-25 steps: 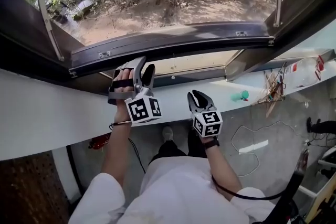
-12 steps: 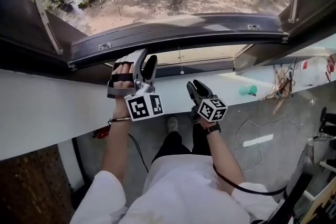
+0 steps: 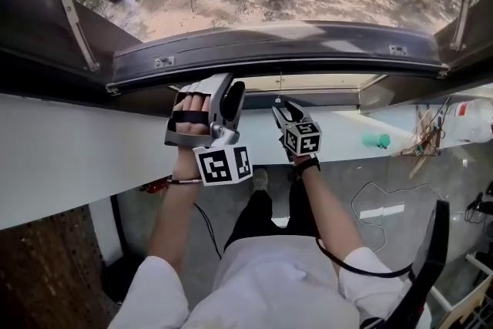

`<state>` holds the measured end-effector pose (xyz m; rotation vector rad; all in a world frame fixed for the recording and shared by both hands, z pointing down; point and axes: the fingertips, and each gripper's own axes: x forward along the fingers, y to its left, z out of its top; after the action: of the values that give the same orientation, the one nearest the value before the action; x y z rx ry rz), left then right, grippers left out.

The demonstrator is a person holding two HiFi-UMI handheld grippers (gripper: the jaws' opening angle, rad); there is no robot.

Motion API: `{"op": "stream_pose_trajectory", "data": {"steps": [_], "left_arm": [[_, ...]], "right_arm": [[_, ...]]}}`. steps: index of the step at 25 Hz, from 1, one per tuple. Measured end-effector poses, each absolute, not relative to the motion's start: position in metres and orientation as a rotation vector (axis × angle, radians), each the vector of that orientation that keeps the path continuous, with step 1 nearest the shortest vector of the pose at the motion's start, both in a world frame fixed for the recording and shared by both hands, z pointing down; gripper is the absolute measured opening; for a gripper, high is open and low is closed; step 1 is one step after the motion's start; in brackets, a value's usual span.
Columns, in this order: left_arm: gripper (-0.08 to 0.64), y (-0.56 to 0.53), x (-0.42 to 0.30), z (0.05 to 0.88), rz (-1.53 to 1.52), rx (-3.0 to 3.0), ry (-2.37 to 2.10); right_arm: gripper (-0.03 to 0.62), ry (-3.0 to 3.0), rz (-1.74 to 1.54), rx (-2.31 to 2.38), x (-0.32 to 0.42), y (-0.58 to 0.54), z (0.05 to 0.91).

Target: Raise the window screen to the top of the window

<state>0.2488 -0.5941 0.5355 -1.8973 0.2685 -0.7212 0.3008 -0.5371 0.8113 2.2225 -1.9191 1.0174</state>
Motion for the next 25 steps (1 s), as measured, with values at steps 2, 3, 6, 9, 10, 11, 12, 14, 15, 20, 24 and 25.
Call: {"op": "stream_pose_trajectory", "data": {"steps": [2,3,6,9,10,11,12,14,15,20,24,25], "left_arm": [[0.173,-0.595,0.248,0.536,-0.729,-1.890,0.271],[0.173,-0.595,0.249,0.536,-0.733,-1.889,0.272],[0.173,-0.595,0.250,0.537,-0.736,-1.885,0.274],[0.173,-0.595,0.250,0.537,-0.738,-1.881,0.277],[0.173,-0.595,0.250,0.537,-0.738,-1.881,0.278],[0.173,-0.595,0.250,0.536,-0.739,-1.882,0.280],[0.172,-0.595,0.250,0.536,-0.739,-1.882,0.282],[0.173,-0.596,0.250,0.536,-0.738,-1.882,0.284],[0.173,-0.596,0.250,0.536,-0.736,-1.881,0.286],[0.173,-0.595,0.250,0.536,-0.732,-1.882,0.291],[0.173,-0.595,0.250,0.534,-0.716,-1.920,0.303],[0.172,-0.596,0.250,0.533,-0.712,-1.926,0.310]], "right_arm": [[0.146,-1.924,1.008,2.204,0.305,-0.551,0.819],[0.145,-1.923,1.006,2.192,0.306,-0.557,0.824],[0.144,-1.900,1.010,2.150,0.307,-0.565,0.839],[0.144,-1.892,1.047,2.140,0.305,-0.565,0.851],[0.144,-1.891,1.062,2.142,0.304,-0.564,0.854],[0.144,-1.892,1.075,2.142,0.303,-0.563,0.857],[0.144,-1.894,1.086,2.138,0.302,-0.562,0.860],[0.143,-1.902,1.097,2.114,0.299,-0.560,0.865],[0.143,-1.906,1.096,2.099,0.297,-0.560,0.867],[-0.009,-1.914,1.031,2.037,0.286,-0.551,0.871],[-0.009,-1.979,1.075,2.044,0.275,-0.543,0.870],[-0.009,-1.980,1.097,2.038,0.272,-0.539,0.871]]}}
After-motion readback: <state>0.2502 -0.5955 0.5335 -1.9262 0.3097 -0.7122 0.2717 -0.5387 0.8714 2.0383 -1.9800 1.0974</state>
